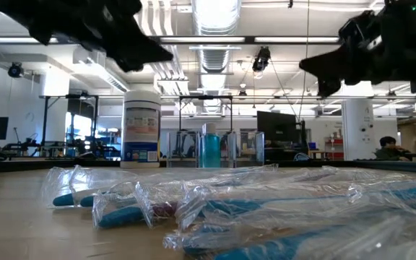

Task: Pick & Place toothbrushing station
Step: Put the mouthwash into the transparent organizer

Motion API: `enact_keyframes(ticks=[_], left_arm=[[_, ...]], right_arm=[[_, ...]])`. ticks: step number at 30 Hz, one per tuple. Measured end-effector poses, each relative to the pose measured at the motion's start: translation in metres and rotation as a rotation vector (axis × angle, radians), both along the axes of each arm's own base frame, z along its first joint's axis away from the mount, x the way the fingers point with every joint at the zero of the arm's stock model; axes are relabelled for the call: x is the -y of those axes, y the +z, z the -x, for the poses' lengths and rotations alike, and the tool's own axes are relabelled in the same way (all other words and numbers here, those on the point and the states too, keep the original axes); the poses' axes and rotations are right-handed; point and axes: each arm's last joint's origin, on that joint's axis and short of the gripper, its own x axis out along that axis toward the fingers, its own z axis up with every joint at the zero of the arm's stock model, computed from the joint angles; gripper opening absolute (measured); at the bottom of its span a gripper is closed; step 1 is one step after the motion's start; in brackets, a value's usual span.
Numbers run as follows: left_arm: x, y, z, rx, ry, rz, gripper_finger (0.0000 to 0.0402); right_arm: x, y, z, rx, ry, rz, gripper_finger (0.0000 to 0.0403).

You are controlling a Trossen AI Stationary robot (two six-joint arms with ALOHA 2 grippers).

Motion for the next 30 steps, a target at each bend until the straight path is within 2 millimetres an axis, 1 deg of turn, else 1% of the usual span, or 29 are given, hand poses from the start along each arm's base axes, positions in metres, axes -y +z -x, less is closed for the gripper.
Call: enact_keyframes(ticks=[3,6,10,13,17,19,24,27,30], left_arm=[[-0.001,0.010,0.011,0.012,0.000,-0.009,0.0009],[-0.002,0.012,0.020,-0.014,0.003,-0.004,0.0012],[-0.002,0.008,0.026,-0.081,0.013,0.025,0.0007],[-0.002,0.005,0.027,-0.096,0.020,0.047,0.0005],[-0.003,0.001,0.028,-0.103,0.018,0.030,0.0010],[-0.003,0.003,0.029,-0.092,0.013,0.014,0.0015],[-0.003,0.001,0.032,-0.090,0.009,0.011,0.0016],[-0.003,-0.005,0.035,-0.100,0.009,0.010,0.0011],[-0.003,-0.013,0.038,-0.126,0.005,0.018,0.0007]], right_arm=[[-0.001,0.016,0.001,-0.105,0.007,-0.036,0.0028],[-0.007,0.037,0.003,-0.232,0.031,-0.037,0.0028],[-0.018,0.069,0.009,-0.339,0.050,-0.011,0.0028],[-0.029,0.091,0.016,-0.452,0.011,-0.012,0.0028],[-0.046,0.115,0.025,-0.639,-0.061,-0.063,0.0028],[-0.056,0.124,0.030,-0.723,-0.091,-0.075,0.0028],[-0.085,0.145,0.036,-0.851,-0.095,-0.125,0.0028],[-0.103,0.146,0.035,-0.978,-0.108,-0.130,0.0028],[-0.126,0.145,0.028,-1.089,-0.106,-0.149,0.0029]])
